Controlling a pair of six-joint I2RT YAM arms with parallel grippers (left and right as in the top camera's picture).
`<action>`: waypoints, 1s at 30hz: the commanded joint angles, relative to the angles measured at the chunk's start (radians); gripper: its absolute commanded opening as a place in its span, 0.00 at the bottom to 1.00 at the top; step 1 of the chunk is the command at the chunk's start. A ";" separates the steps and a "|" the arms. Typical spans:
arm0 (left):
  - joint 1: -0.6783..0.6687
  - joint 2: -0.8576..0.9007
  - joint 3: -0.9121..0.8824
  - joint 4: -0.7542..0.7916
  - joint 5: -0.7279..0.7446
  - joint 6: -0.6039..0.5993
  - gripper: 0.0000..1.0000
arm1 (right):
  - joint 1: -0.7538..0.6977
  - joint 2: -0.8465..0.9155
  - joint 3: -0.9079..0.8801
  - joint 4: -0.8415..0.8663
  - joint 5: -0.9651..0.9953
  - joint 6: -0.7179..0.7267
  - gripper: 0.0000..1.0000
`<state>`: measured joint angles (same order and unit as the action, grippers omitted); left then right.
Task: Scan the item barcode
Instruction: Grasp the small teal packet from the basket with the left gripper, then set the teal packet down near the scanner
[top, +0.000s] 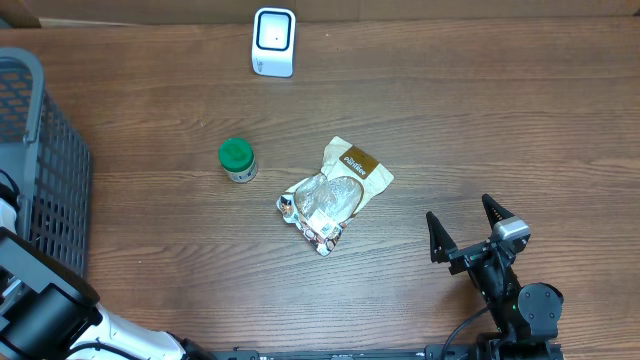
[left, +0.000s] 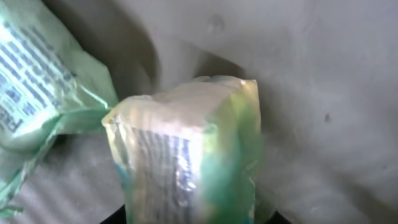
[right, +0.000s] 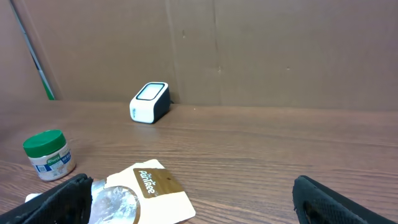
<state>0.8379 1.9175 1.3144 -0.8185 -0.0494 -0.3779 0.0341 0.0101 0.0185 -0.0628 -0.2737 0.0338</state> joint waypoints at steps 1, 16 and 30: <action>0.000 -0.011 0.065 -0.062 -0.013 0.019 0.17 | -0.002 -0.007 -0.011 0.006 -0.001 0.004 1.00; -0.108 -0.057 0.980 -0.488 0.473 0.087 0.08 | -0.002 -0.007 -0.011 0.006 -0.001 0.004 1.00; -1.075 0.072 0.930 -0.566 0.313 0.315 0.21 | -0.002 -0.007 -0.011 0.006 -0.001 0.004 1.00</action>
<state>-0.0990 1.8896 2.2684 -1.3743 0.3836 -0.0399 0.0341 0.0101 0.0185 -0.0620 -0.2741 0.0338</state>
